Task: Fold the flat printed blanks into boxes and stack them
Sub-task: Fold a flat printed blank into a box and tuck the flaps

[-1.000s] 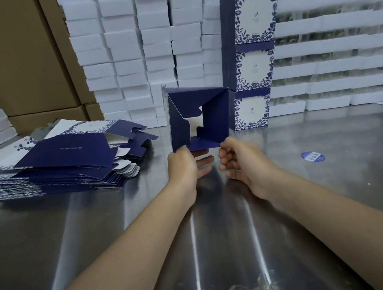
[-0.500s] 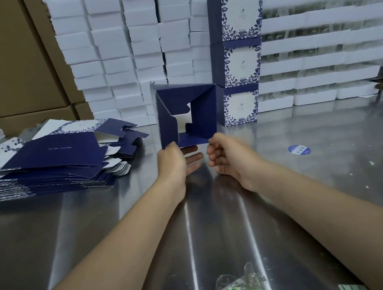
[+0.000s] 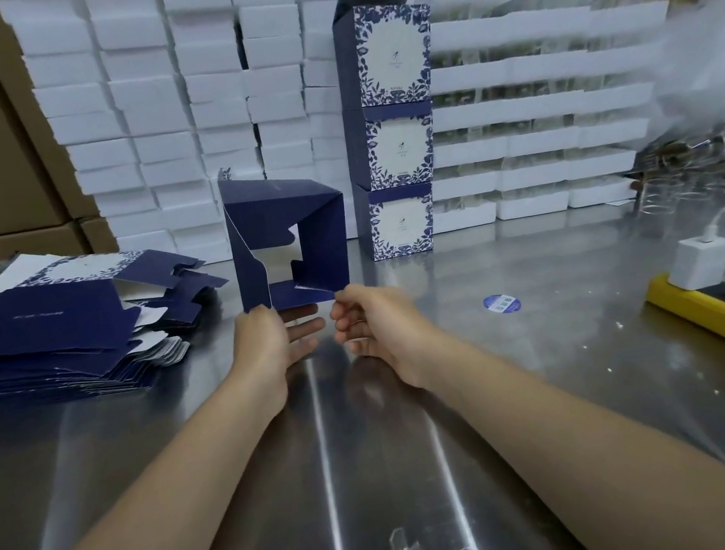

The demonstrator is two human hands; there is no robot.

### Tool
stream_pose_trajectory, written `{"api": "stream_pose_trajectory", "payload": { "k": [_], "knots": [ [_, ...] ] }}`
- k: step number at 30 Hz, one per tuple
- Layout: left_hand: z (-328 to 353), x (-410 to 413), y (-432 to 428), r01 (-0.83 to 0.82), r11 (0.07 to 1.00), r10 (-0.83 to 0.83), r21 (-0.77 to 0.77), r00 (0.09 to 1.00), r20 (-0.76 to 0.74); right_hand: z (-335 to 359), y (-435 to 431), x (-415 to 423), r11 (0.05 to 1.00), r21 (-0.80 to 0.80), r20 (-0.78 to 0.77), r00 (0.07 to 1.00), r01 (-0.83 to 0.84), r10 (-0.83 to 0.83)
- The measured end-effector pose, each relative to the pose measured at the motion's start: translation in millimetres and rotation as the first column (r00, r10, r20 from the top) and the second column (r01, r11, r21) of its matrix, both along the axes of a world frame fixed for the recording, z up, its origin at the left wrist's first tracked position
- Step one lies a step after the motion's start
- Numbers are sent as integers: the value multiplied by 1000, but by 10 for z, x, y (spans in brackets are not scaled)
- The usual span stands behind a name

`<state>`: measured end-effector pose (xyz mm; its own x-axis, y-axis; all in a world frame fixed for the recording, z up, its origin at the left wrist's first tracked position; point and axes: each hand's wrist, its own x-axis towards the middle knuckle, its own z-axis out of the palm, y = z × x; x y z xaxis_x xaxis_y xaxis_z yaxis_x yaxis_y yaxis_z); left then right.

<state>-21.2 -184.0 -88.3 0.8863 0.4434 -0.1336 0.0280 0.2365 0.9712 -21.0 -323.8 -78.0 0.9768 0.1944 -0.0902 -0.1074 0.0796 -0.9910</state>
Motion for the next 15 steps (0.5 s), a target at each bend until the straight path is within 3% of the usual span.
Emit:
{"api": "stream_pose_trajectory", "payload": {
  "k": [10, 15],
  "knots": [
    [14, -64, -33, 70, 988, -69, 139, 998, -8, -26, -33, 63, 996, 87, -53, 998, 28, -24],
    [23, -88, -126, 131, 973, -126, 188, 991, -39, -27, -4, 29, 999, 43, -45, 999, -5, 7]
  ]
}}
